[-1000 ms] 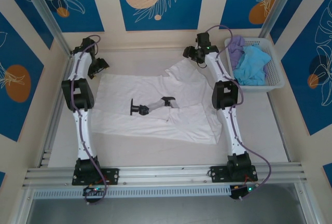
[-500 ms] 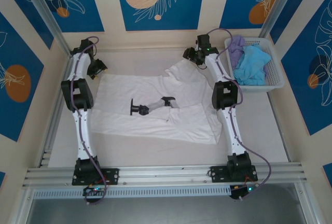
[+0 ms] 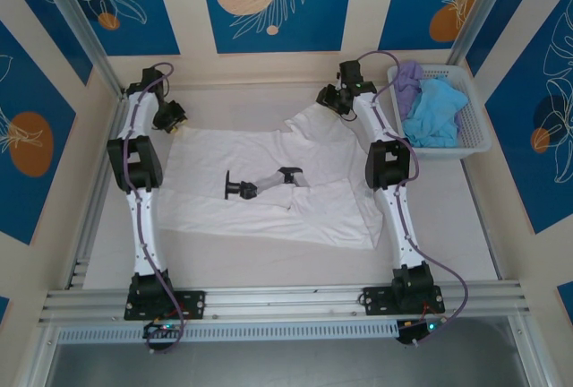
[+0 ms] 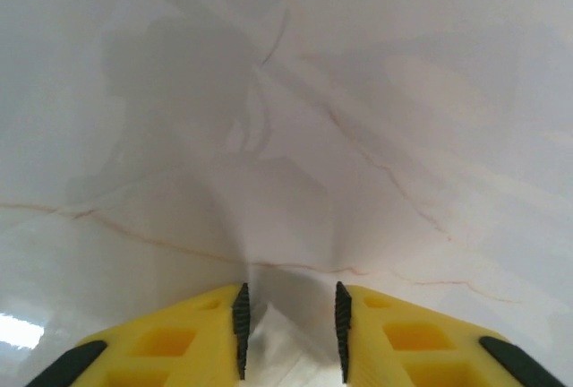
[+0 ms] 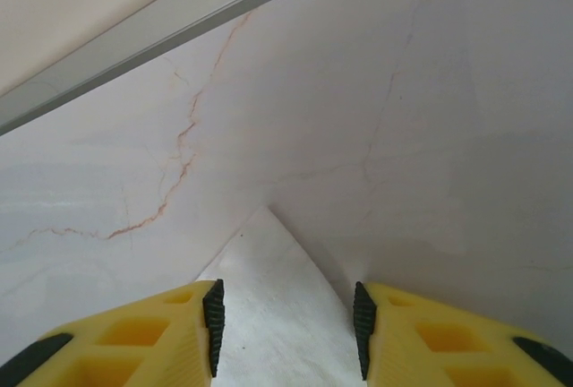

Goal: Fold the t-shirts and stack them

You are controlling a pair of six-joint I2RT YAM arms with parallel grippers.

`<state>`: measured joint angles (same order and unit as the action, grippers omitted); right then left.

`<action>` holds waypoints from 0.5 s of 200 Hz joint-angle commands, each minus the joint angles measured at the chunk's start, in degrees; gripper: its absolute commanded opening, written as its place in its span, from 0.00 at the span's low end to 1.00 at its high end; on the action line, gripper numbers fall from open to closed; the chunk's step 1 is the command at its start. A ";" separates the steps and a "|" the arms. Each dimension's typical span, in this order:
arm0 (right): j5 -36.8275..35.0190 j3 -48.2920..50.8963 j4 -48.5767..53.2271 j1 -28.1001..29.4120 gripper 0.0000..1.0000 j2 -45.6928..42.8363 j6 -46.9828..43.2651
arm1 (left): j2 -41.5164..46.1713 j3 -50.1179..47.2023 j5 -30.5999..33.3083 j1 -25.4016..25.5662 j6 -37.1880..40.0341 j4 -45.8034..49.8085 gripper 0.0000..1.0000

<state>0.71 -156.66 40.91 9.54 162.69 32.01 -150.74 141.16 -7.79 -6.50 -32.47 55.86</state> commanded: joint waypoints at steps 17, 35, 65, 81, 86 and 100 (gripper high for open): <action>1.87 -0.93 2.25 0.66 0.31 0.78 -0.89 | -1.80 0.34 -3.28 1.32 0.11 -0.83 0.19; 1.88 -0.97 2.06 0.54 0.22 0.78 -0.89 | -1.71 0.35 -3.28 1.32 0.04 -0.97 0.12; 0.67 -0.93 1.37 0.69 0.05 0.44 -2.12 | -1.39 0.51 -3.11 1.32 0.26 -1.10 0.04; -0.16 -0.89 0.91 0.74 0.02 -0.12 -2.98 | -1.05 0.51 -2.97 1.34 0.30 -1.10 0.00; -0.11 -0.88 0.85 0.67 0.01 -0.37 -3.10 | -0.96 0.52 -2.86 1.32 0.34 -1.10 0.00; -0.07 -0.37 0.32 0.48 0.01 -1.36 -3.16 | -0.55 0.52 -2.57 1.32 0.59 -1.18 0.00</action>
<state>1.08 -156.66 41.60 9.91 162.67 30.37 -151.22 141.16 -9.47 -5.91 -32.53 54.46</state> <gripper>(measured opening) 0.067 0.041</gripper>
